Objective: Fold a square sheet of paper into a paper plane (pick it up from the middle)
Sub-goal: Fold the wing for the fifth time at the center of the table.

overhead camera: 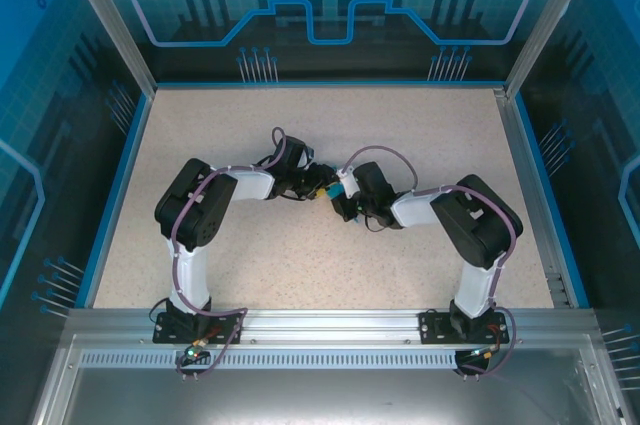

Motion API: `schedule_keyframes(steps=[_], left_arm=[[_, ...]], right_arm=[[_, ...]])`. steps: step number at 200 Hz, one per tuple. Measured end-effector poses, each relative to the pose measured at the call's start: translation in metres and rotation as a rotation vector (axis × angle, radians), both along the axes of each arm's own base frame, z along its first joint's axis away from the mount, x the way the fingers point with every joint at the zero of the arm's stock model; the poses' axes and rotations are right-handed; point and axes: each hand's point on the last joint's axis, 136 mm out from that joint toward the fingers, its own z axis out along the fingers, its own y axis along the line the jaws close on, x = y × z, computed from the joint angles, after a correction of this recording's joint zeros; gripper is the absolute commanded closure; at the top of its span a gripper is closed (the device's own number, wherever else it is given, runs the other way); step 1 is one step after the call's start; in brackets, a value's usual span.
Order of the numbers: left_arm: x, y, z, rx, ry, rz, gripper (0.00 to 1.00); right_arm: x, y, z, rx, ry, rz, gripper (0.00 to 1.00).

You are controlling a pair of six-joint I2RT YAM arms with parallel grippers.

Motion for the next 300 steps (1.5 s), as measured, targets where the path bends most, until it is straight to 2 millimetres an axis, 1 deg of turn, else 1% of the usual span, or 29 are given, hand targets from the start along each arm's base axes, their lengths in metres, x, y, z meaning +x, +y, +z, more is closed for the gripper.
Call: schedule_keyframes(steps=[12,41,57,86,104,125,160,198,226,248,300], left_arm=[[0.0,0.0,0.0,0.0,-0.001,0.001,0.58],[0.0,0.001,0.005,0.0,-0.01,-0.003,0.57],[0.002,0.002,0.013,-0.005,-0.027,-0.002,0.56],[0.007,0.003,0.037,-0.026,-0.099,-0.011,0.54],[0.008,0.0,0.044,-0.047,-0.125,-0.024,0.54],[0.002,0.0,0.04,-0.059,-0.122,-0.037,0.55],[-0.007,0.001,0.032,-0.062,-0.114,-0.062,0.54],[-0.009,0.0,0.031,-0.071,-0.133,-0.077,0.55],[-0.013,0.001,0.026,-0.066,-0.137,-0.084,0.55],[-0.016,0.002,0.022,-0.06,-0.134,-0.089,0.54],[-0.02,-0.001,0.022,-0.066,-0.133,-0.105,0.55]], right_arm=[[0.001,-0.002,0.0,0.02,0.013,-0.006,0.97],[0.001,-0.007,0.003,0.111,0.072,-0.016,0.99],[0.002,-0.01,0.006,0.183,0.112,-0.027,1.0],[0.003,-0.012,0.014,0.307,0.185,-0.04,1.0],[0.001,-0.009,0.015,0.363,0.234,-0.04,1.0],[-0.002,-0.005,0.014,0.409,0.29,-0.042,1.0],[-0.007,-0.005,0.003,0.452,0.387,-0.069,1.0],[-0.006,-0.008,0.003,0.498,0.444,-0.099,1.0],[-0.005,-0.008,0.004,0.523,0.48,-0.117,1.0],[-0.005,-0.008,0.003,0.527,0.497,-0.13,1.0],[-0.003,-0.008,0.001,0.516,0.547,-0.166,1.0]])
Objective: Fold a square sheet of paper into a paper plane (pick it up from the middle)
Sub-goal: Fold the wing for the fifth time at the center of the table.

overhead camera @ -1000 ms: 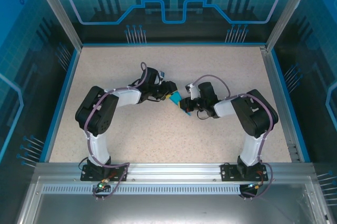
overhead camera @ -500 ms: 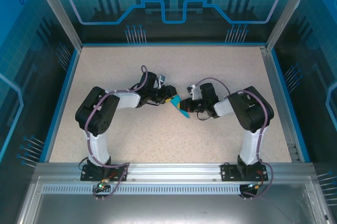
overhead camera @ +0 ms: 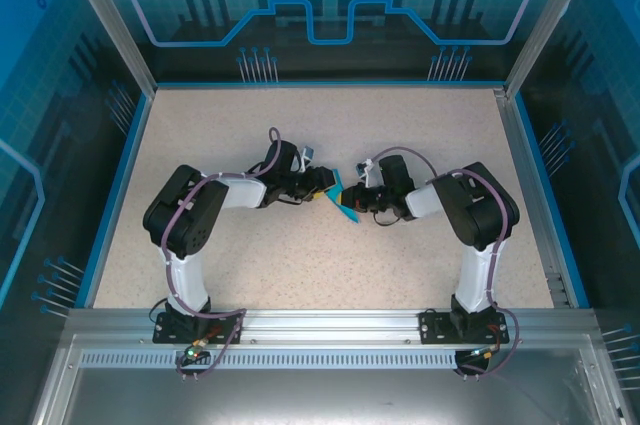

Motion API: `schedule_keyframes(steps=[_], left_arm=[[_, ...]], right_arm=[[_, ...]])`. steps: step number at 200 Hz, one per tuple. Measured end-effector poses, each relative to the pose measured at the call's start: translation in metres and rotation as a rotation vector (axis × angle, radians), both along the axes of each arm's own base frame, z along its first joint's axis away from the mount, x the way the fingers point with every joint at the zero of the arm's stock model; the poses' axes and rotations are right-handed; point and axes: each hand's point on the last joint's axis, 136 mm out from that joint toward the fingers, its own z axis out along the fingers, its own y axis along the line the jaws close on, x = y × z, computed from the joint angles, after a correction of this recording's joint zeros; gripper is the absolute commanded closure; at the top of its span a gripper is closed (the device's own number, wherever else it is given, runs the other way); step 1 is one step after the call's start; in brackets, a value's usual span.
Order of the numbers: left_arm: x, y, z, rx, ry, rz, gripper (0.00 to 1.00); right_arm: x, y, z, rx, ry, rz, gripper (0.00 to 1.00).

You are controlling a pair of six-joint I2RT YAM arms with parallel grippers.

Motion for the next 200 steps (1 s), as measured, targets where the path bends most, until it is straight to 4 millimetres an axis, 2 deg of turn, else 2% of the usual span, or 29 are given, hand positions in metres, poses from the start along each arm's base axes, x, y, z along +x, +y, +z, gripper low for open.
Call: schedule_keyframes(steps=[76,136,200], left_arm=[[-0.004,-0.003,-0.008,0.005,0.016,-0.016,0.55],[-0.004,-0.008,-0.016,0.017,0.021,-0.036,0.56],[-0.001,-0.01,-0.015,0.02,0.026,-0.036,0.57]], right_arm=[[0.005,0.001,-0.003,0.003,0.072,-0.031,1.0],[0.005,0.001,-0.002,0.007,0.056,-0.022,1.0],[0.002,0.004,0.003,0.014,0.002,0.032,0.79]])
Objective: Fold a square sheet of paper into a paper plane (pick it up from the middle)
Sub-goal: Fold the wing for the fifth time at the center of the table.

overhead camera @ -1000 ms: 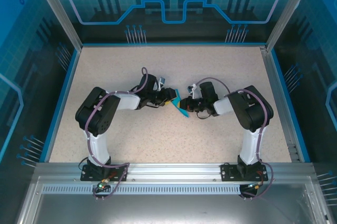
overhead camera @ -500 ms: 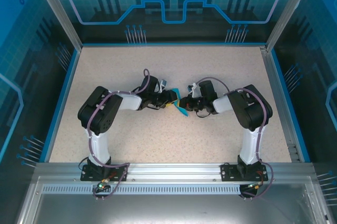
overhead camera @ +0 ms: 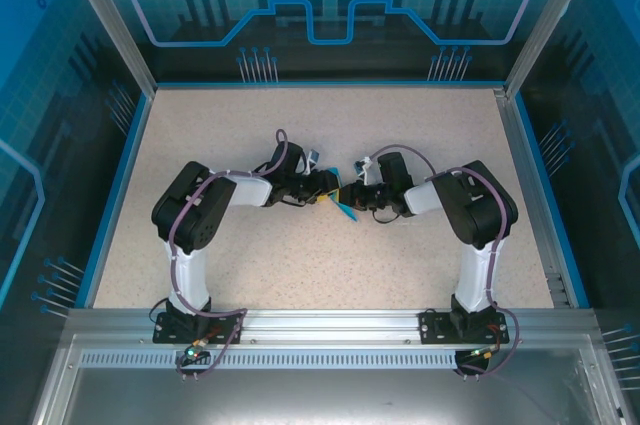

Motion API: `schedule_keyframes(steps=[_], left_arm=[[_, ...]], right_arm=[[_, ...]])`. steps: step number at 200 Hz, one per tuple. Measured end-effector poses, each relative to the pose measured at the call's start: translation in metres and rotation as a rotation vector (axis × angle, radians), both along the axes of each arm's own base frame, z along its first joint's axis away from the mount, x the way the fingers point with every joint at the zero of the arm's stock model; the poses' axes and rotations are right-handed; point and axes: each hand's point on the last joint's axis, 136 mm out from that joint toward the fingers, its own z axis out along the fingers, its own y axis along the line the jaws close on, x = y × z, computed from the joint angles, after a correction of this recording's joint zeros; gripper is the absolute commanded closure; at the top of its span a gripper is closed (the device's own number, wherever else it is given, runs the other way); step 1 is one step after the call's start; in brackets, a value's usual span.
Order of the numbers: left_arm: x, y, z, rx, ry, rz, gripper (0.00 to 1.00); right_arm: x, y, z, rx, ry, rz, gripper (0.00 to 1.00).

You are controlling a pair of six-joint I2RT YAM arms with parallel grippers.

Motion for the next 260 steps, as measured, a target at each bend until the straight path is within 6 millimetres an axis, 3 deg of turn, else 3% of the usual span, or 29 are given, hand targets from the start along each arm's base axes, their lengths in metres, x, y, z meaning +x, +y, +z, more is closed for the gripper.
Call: schedule_keyframes(steps=[29,84,260], left_arm=[[0.0,0.0,0.0,0.0,-0.001,0.0,0.57],[0.002,-0.001,0.002,-0.002,-0.005,0.0,0.57],[0.006,-0.002,-0.006,0.019,0.026,-0.002,0.61]], right_arm=[[-0.001,0.001,0.003,0.009,-0.008,0.015,0.79],[0.0,-0.001,-0.002,-0.008,-0.004,0.003,0.95],[-0.003,-0.001,-0.003,-0.054,-0.068,0.043,0.86]])
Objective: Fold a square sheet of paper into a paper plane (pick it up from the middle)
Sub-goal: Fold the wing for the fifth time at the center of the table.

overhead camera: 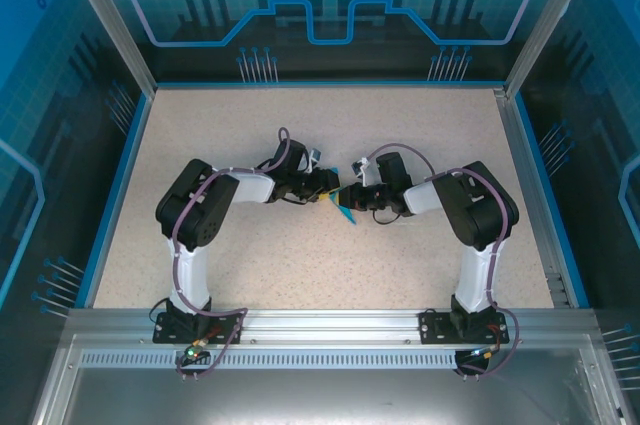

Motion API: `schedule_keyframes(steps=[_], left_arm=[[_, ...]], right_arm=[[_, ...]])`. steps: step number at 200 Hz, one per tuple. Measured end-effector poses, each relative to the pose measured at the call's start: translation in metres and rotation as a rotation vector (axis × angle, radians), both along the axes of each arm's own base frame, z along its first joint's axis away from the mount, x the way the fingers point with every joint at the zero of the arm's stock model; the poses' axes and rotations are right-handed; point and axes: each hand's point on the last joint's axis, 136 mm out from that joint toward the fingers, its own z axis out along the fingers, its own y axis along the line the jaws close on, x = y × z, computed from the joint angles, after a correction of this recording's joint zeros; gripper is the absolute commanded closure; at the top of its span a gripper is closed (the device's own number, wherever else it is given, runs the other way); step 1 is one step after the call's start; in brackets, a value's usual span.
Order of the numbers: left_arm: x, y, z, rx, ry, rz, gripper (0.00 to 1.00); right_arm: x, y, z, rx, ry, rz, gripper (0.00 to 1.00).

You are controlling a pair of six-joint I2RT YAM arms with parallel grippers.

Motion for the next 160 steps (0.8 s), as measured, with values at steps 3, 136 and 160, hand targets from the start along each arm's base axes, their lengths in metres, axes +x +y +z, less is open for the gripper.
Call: schedule_keyframes(steps=[3,136,160], left_arm=[[0.0,0.0,-0.001,0.001,0.001,0.001,0.61],[0.002,0.002,-0.006,0.025,0.039,0.018,0.63],[0.002,0.002,-0.006,0.028,0.045,0.019,0.63]], right_arm=[[0.0,0.0,0.0,0.001,0.001,0.0,0.86],[-0.006,-0.011,0.006,-0.041,0.08,-0.058,0.78],[-0.012,-0.014,0.008,-0.052,0.105,-0.062,0.77]])
